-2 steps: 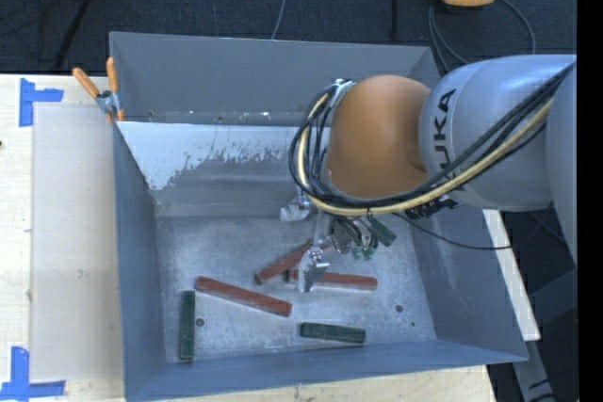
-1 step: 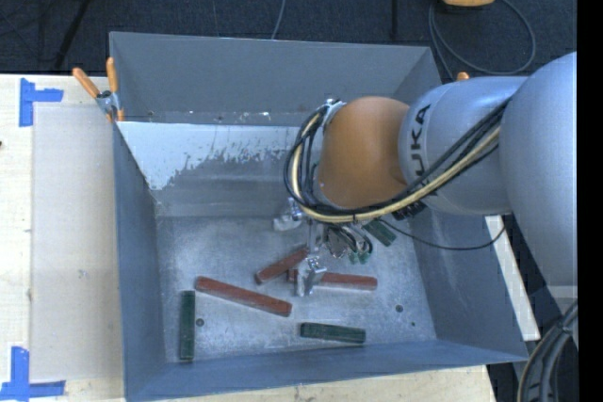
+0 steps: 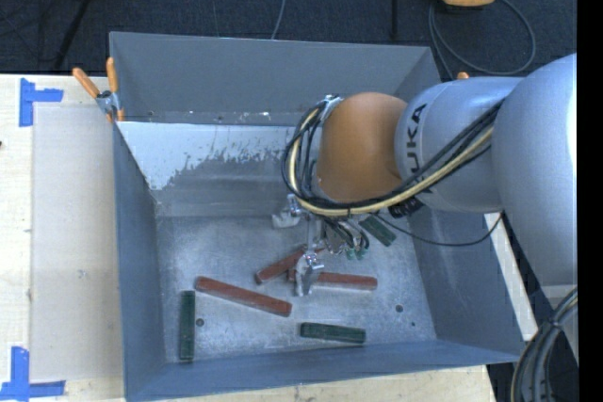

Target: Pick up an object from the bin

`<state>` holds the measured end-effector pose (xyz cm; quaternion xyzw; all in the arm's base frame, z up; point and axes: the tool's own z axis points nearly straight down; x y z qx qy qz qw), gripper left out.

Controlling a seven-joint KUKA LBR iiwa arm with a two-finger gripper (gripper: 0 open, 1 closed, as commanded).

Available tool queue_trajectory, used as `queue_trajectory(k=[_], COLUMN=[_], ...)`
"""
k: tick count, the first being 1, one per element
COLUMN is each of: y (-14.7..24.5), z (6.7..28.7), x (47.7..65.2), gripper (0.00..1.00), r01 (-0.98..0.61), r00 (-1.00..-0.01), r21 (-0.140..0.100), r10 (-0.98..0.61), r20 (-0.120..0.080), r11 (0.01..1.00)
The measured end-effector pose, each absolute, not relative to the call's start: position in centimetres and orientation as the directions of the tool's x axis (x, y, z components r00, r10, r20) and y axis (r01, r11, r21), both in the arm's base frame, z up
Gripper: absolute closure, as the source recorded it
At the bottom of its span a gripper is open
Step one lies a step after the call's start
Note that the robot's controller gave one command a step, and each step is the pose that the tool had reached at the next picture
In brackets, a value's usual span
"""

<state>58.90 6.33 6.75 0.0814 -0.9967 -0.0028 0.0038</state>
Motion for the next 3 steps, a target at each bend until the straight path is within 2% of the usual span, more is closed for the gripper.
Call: queue_trajectory(k=[1, 2, 3], y=[6.6, 6.6, 6.6], z=[7.9, 7.6, 7.6], x=[57.9, 59.4, 59.4], gripper=[0.00, 1.00, 1.00], r01=[-0.182, -0.162, -0.162], r00=[-0.983, -0.987, -0.987], r21=[0.000, 0.003, 0.003], r10=[-0.182, -0.162, -0.162], r20=[-0.001, -0.013, -0.013], r11=[0.983, 0.987, 0.987])
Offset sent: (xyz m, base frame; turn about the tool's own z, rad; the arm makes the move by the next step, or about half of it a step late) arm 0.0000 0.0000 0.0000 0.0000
